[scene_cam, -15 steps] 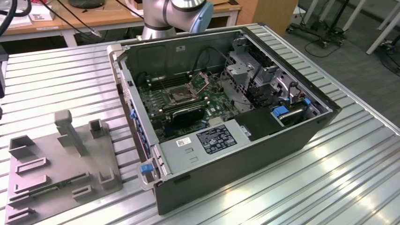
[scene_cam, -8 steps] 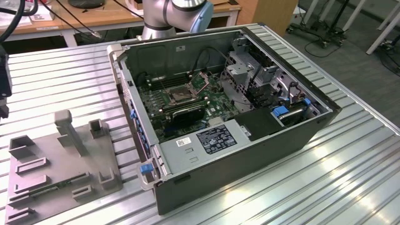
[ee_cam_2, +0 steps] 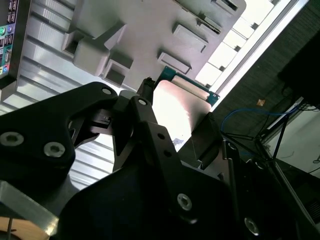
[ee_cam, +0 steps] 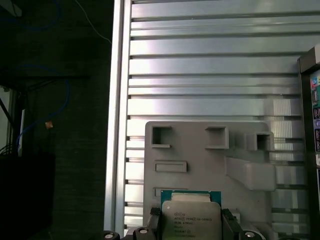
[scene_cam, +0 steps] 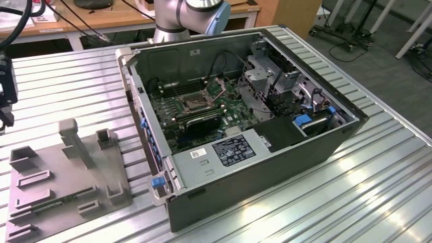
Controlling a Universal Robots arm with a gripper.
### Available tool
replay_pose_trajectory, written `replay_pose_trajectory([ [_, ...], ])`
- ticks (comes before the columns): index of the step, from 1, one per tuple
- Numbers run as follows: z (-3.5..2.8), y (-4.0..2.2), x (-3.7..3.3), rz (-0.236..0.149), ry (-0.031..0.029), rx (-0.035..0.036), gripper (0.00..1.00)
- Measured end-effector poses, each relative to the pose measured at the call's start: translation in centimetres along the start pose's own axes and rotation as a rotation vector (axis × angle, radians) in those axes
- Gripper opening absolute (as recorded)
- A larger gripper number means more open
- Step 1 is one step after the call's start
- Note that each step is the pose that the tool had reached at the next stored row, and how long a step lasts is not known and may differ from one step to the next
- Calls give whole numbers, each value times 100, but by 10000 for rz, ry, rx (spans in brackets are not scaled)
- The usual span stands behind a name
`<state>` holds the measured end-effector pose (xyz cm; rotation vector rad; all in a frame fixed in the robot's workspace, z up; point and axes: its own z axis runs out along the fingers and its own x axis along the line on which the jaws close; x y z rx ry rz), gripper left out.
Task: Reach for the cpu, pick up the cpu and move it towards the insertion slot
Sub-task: 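Pick up the cpu and move it towards the insertion slot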
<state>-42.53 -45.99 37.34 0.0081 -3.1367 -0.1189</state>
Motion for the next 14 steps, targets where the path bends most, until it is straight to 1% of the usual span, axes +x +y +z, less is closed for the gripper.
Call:
replay_pose_trajectory([
  [7, -77, 6, -1, 0, -2, -1, 54],
  [10, -81, 5, -15, -2, -1, -1, 54],
  [14, -80, 6, -51, 0, -1, -1, 54],
])
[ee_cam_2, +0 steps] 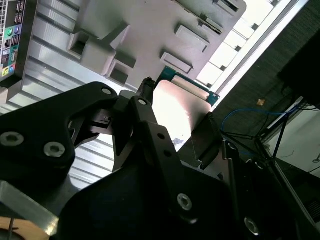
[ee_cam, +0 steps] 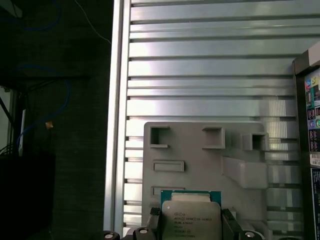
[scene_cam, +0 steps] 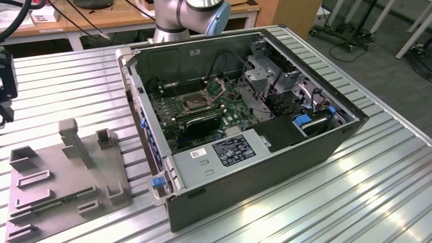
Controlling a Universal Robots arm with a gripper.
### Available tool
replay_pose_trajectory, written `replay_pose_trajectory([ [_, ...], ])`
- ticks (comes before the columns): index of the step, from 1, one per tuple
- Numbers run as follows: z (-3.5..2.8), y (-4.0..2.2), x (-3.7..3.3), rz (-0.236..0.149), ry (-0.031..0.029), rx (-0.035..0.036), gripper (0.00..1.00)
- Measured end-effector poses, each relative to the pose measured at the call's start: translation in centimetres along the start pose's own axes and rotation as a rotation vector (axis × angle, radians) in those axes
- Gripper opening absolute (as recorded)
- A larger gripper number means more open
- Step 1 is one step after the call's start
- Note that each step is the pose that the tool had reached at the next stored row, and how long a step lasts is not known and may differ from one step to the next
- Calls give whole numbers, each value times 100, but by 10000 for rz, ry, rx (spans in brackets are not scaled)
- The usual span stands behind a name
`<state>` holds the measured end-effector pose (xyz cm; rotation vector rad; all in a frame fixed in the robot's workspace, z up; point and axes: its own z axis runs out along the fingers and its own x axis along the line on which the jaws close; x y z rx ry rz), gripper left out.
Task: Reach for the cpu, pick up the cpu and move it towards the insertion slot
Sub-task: 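Pick up the cpu and move it towards the insertion slot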
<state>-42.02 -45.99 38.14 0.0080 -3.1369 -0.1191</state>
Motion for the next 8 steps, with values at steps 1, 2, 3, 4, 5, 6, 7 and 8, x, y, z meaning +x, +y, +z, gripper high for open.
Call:
replay_pose_trajectory([
  [1, 0, 0, -13, 0, 0, 0, 54],
  [2, 0, 0, -25, -1, 1, 0, 54],
  [3, 0, 0, -36, 0, 1, 0, 54],
  [4, 1, 0, -47, -1, 0, 0, 54],
  [5, 1, -1, -58, 0, 0, 0, 54],
  [6, 0, 0, -66, -1, 0, 0, 54],
  [7, 1, 0, -69, 0, 0, -1, 54],
  [8, 1, 0, -70, 1, 0, -1, 54],
])
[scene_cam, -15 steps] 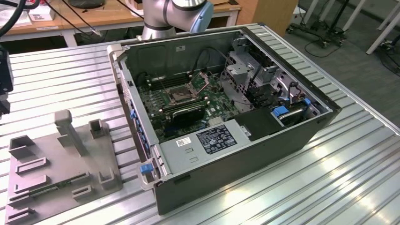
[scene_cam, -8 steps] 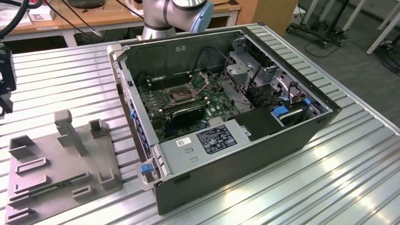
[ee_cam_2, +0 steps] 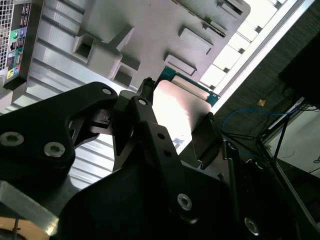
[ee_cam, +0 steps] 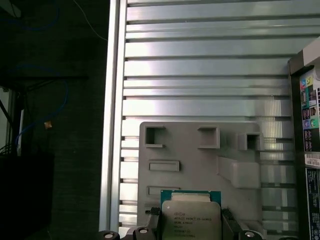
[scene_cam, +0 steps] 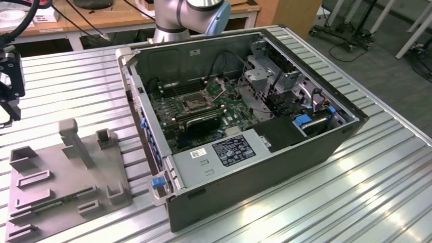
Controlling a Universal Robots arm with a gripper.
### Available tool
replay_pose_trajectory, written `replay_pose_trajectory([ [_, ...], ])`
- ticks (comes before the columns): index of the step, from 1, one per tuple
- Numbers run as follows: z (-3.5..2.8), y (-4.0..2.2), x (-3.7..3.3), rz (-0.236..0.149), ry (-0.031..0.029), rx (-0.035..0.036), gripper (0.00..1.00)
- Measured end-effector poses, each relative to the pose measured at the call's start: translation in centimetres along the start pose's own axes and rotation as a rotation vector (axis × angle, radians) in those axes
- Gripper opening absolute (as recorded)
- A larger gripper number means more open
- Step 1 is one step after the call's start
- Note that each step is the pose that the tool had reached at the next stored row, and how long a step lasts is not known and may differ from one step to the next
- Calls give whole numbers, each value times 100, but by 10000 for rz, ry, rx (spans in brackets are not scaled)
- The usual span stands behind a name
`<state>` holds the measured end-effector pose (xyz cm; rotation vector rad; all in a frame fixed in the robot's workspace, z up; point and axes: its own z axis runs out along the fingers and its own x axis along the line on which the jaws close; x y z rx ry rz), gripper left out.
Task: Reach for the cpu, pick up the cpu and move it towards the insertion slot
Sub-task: 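Pick up the cpu and move it towards the insertion slot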
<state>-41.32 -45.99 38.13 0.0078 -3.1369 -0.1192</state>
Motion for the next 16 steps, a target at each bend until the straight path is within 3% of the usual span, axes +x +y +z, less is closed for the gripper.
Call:
replay_pose_trajectory([
  [4, -17, 1, -3, -2, 2, 1, 54],
  [11, -125, 9, -3, -2, 2, 1, 54],
  [16, -134, 10, -42, -1, 13, 0, 54],
])
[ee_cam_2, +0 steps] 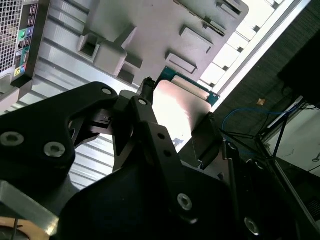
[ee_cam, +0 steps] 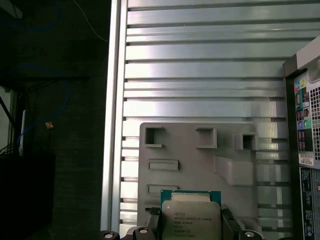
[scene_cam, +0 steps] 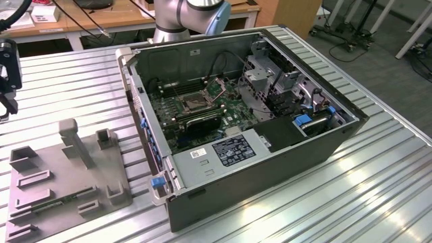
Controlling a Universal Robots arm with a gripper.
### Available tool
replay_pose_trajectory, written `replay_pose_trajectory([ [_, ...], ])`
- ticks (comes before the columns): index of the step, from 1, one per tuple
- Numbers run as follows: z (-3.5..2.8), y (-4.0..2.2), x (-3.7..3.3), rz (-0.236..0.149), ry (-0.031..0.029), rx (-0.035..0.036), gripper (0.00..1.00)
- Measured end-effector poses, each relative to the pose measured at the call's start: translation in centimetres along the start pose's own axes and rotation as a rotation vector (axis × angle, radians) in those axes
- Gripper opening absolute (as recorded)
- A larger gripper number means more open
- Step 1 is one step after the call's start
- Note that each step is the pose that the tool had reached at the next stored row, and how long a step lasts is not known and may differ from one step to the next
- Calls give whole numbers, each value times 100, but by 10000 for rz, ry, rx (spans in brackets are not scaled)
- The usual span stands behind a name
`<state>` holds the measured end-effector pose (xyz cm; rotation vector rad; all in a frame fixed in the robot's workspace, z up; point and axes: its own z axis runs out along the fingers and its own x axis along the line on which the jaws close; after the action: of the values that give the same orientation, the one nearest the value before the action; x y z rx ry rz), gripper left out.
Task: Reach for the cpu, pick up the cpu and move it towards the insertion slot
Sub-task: 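Pick up the cpu and move it towards the insertion slot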
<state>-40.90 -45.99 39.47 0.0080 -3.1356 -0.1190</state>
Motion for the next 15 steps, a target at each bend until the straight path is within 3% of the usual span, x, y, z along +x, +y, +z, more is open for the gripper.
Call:
replay_pose_trajectory([
  [6, 0, -1, -120, 0, 0, 0, 54],
  [15, -10, 0, -133, 0, 2, 1, 54],
])
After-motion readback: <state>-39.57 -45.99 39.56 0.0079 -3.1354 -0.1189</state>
